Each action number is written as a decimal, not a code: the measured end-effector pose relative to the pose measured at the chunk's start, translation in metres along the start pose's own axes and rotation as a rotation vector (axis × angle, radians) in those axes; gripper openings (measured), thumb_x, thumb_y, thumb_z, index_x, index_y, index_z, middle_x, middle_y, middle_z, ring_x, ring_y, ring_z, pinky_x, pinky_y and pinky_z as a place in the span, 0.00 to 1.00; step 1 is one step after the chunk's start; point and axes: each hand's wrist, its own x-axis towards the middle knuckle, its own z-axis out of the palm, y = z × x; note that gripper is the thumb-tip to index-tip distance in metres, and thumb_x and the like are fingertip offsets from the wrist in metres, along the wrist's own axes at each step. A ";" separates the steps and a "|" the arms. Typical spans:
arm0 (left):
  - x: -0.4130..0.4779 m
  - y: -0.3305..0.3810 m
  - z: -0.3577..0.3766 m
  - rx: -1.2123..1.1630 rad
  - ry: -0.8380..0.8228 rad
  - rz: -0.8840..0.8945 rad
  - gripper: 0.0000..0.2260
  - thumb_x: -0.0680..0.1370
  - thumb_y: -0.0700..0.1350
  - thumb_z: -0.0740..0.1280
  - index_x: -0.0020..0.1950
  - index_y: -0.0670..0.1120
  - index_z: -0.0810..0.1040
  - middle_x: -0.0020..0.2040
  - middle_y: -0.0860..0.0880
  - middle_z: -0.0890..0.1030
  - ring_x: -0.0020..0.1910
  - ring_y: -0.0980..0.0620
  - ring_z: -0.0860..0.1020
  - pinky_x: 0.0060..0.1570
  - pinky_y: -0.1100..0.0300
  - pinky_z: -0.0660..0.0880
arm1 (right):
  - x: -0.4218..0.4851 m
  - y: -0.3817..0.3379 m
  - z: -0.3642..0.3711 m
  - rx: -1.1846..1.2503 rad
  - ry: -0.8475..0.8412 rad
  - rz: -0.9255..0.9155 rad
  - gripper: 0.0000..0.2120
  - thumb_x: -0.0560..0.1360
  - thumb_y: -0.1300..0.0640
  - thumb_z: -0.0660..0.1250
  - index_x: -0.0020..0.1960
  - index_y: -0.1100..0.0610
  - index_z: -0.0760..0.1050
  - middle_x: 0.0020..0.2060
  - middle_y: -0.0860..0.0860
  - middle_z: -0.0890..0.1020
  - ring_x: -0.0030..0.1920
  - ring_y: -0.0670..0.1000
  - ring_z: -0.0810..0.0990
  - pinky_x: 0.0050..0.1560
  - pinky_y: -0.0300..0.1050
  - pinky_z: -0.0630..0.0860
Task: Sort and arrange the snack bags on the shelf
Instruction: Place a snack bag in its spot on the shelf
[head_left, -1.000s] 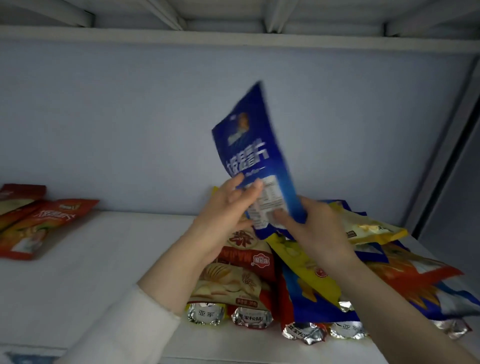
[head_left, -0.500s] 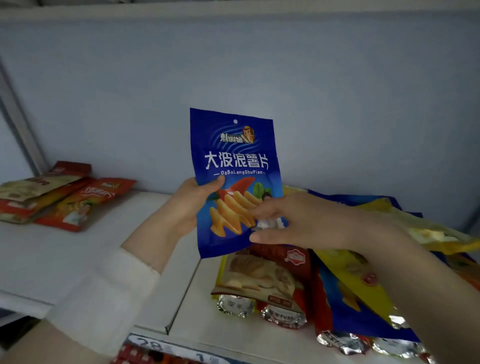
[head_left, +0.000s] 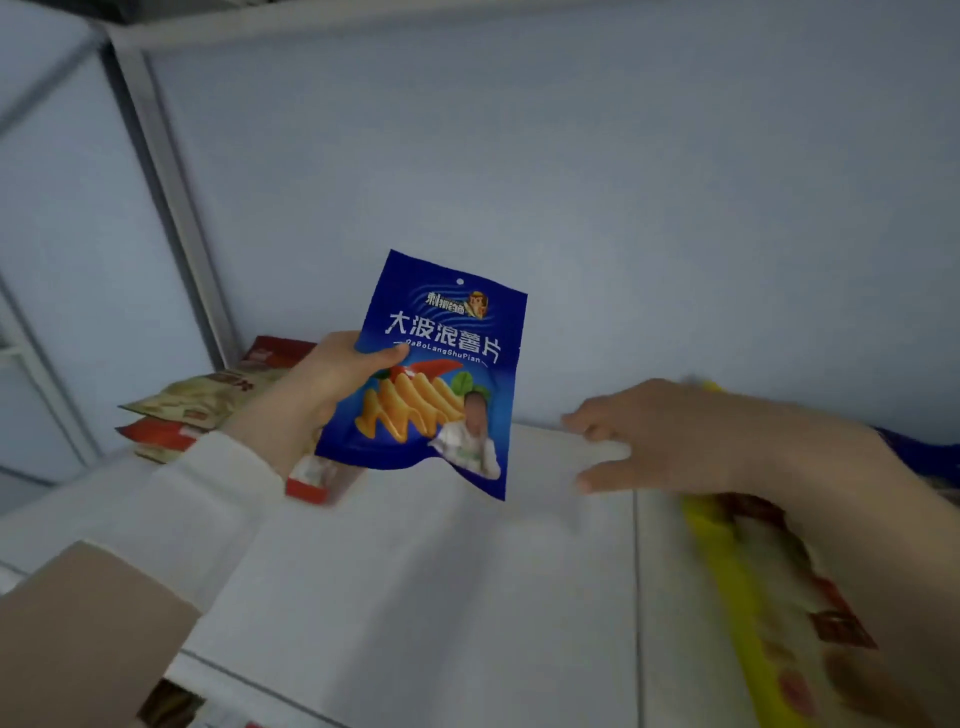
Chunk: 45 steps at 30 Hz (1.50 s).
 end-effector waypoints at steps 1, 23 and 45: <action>0.019 -0.007 -0.021 0.013 0.000 -0.012 0.16 0.76 0.46 0.68 0.62 0.41 0.76 0.58 0.41 0.80 0.51 0.44 0.79 0.57 0.49 0.75 | 0.018 -0.013 -0.002 0.024 0.006 0.025 0.30 0.75 0.42 0.61 0.73 0.47 0.57 0.69 0.45 0.68 0.68 0.45 0.67 0.63 0.36 0.63; 0.165 -0.121 -0.122 0.972 -0.065 0.108 0.28 0.74 0.45 0.70 0.69 0.41 0.63 0.66 0.38 0.70 0.64 0.41 0.70 0.60 0.52 0.69 | 0.216 -0.152 0.020 -0.027 -0.023 0.139 0.26 0.76 0.43 0.61 0.71 0.50 0.63 0.66 0.47 0.72 0.63 0.50 0.73 0.60 0.44 0.70; -0.057 0.092 0.144 1.410 -0.558 0.876 0.21 0.77 0.54 0.63 0.68 0.47 0.70 0.62 0.46 0.76 0.60 0.45 0.75 0.50 0.57 0.70 | -0.062 0.030 0.021 -0.174 0.125 0.566 0.25 0.76 0.43 0.60 0.70 0.51 0.65 0.66 0.51 0.72 0.65 0.52 0.71 0.63 0.47 0.70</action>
